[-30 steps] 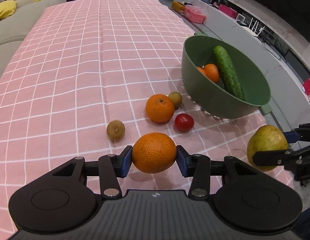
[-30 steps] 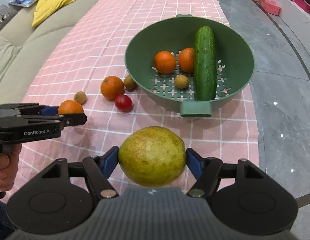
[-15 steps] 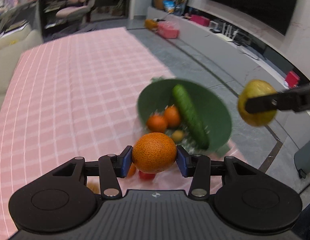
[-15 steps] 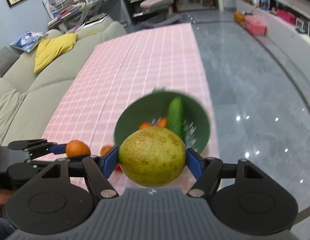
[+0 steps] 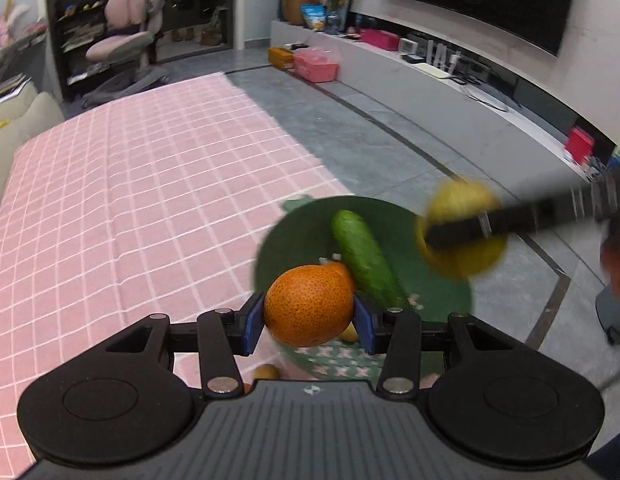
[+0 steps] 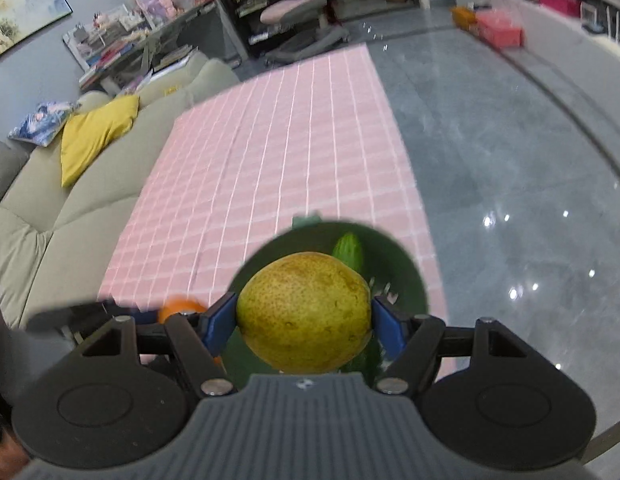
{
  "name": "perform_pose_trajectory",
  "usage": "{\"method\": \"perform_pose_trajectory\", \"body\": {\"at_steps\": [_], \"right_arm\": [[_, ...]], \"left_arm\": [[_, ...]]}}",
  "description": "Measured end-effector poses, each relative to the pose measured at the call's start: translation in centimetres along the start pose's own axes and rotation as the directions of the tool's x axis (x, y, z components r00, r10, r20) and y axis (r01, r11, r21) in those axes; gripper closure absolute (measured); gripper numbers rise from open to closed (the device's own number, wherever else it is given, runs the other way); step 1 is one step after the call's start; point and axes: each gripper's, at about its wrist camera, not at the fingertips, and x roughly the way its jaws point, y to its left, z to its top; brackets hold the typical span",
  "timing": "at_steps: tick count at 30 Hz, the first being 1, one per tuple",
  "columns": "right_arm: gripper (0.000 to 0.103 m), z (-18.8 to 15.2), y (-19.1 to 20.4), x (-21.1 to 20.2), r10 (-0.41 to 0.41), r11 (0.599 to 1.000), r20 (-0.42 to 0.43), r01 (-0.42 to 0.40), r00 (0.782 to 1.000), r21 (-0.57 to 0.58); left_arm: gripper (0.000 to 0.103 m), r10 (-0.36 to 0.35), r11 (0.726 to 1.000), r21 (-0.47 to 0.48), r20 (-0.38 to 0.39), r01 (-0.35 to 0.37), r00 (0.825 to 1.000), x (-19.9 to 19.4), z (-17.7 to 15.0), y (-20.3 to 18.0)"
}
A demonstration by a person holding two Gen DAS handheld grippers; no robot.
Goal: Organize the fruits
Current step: 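Carry pear and orange over the green colander and release both inside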
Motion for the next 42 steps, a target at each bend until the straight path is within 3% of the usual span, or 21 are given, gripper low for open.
{"method": "perform_pose_trajectory", "body": {"at_steps": [3,5,9,16,26,30,32,35,42], "right_arm": [[0.034,-2.1,0.0,2.5,0.023,0.999,-0.054,-0.024,0.998,-0.021],[0.034,-3.2,0.2,4.5,0.025,0.999,-0.093,-0.029,0.995,-0.032],[0.034,-4.2,0.9,6.9,0.019,0.999,-0.117,-0.025,0.993,-0.048],[0.034,-4.0,1.4,9.1,0.030,0.999,-0.143,-0.035,0.989,-0.033],[0.034,-4.7,1.8,10.7,-0.002,0.997,-0.182,-0.013,0.983,-0.081],[0.033,-4.8,2.3,10.7,-0.017,0.995,-0.186,-0.002,0.982,-0.099],[0.033,-4.9,2.5,10.5,-0.027,0.994,-0.184,0.007,0.983,-0.112],[0.025,-4.7,2.7,9.4,-0.014,0.993,-0.135,-0.002,0.991,-0.116],[0.027,-4.0,3.0,4.7,-0.018,0.991,0.002,0.018,1.000,-0.129]], "left_arm": [[0.051,0.003,1.000,-0.011,-0.022,-0.003,1.000,1.0,1.6,1.4],[0.051,-0.033,0.999,-0.023,-0.048,0.032,0.998,2.2,3.1,1.8],[0.051,-0.059,0.998,0.004,-0.100,0.060,0.993,5.1,5.0,0.8],[0.051,-0.018,0.997,0.075,-0.200,0.034,0.980,9.9,5.0,-2.0],[0.048,0.002,0.995,0.100,-0.257,0.025,0.966,11.7,4.7,-2.4],[0.027,-0.014,0.995,0.090,-0.212,0.034,0.977,10.1,5.3,-2.3],[0.021,-0.028,0.996,0.074,-0.190,0.043,0.981,9.1,5.9,-2.1],[0.021,-0.044,0.998,0.033,-0.141,0.049,0.989,7.0,6.1,-1.3],[0.017,-0.029,0.994,-0.110,-0.017,0.027,0.999,-0.8,2.4,3.2]]}}
